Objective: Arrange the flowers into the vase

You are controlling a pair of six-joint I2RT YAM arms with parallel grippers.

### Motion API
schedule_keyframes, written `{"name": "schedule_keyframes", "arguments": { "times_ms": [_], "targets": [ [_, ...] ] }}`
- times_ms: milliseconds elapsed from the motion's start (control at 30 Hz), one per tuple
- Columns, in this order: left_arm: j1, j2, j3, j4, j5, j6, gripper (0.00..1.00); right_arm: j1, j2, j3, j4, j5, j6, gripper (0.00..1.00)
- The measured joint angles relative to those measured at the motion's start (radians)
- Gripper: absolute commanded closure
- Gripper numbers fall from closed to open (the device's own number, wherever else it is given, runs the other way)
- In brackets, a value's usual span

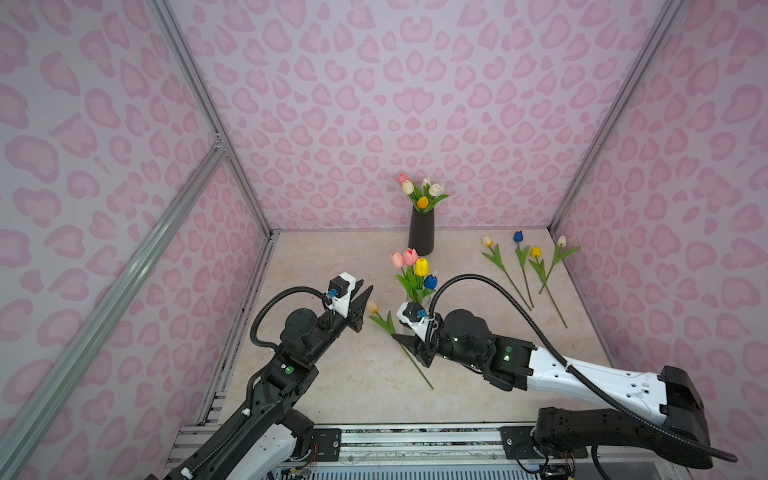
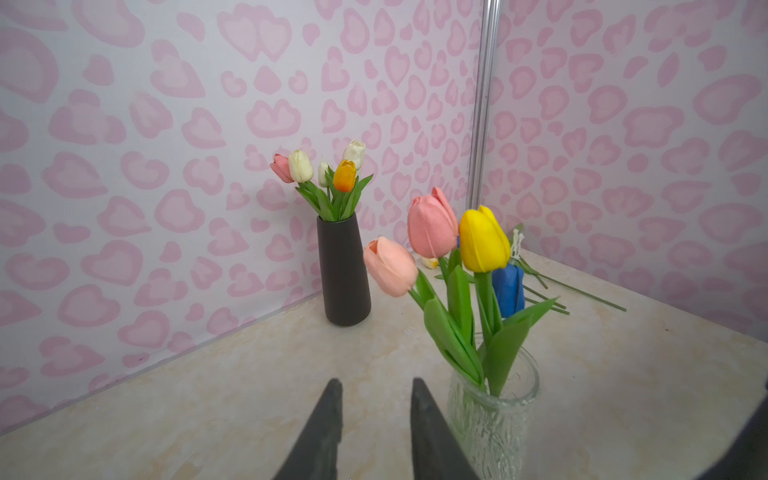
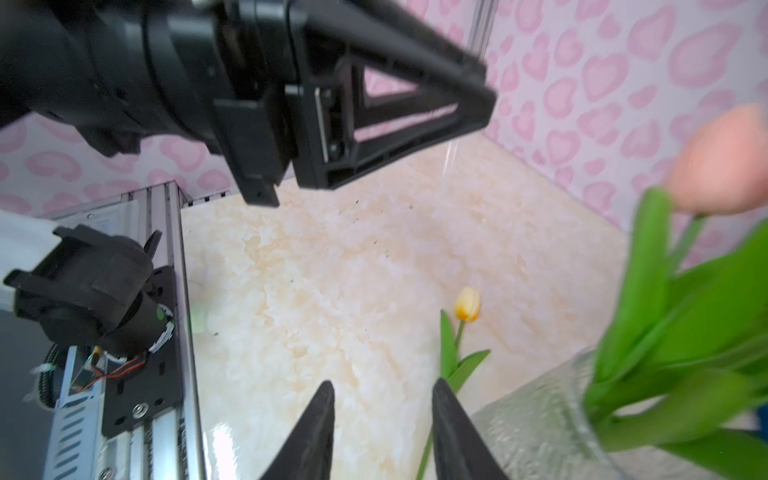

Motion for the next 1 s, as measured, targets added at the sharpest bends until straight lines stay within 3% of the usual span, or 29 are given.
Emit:
{"name": "schedule_keyframes", "arguments": {
  "times_ms": [100, 300, 500, 767, 867, 1000],
  "targets": [
    [-0.001, -0.078, -0.092, -0.010, -0.058, -0.021, 0.53, 0.023, 0.123, 0.037, -0.113, 0.055, 0.060, 0.57],
    [-0.001, -0.237, -0.194, -0.018, -0.145, -0.055, 0.44, 0.006, 0.389, 0.197, -0.241, 0.116, 0.140, 0.55],
    [-0.001, -0.275, -0.205, -0.018, -0.188, -0.055, 0.44, -0.026, 0.521, 0.201, -0.286, 0.112, 0.181, 0.55],
    [-0.001, -0.252, -0.205, -0.019, -0.190, -0.055, 0.44, -0.035, 0.586, 0.199, -0.275, 0.151, 0.243, 0.54],
    [-0.001, -0.254, -0.205, -0.019, -0.191, -0.054, 0.44, -0.042, 0.605, 0.204, -0.232, 0.156, 0.259, 0.59],
    [-0.001, -0.262, -0.206, -0.021, -0.191, -0.051, 0.44, -0.059, 0.619, 0.204, -0.185, 0.096, 0.275, 0.77]
  ]
}}
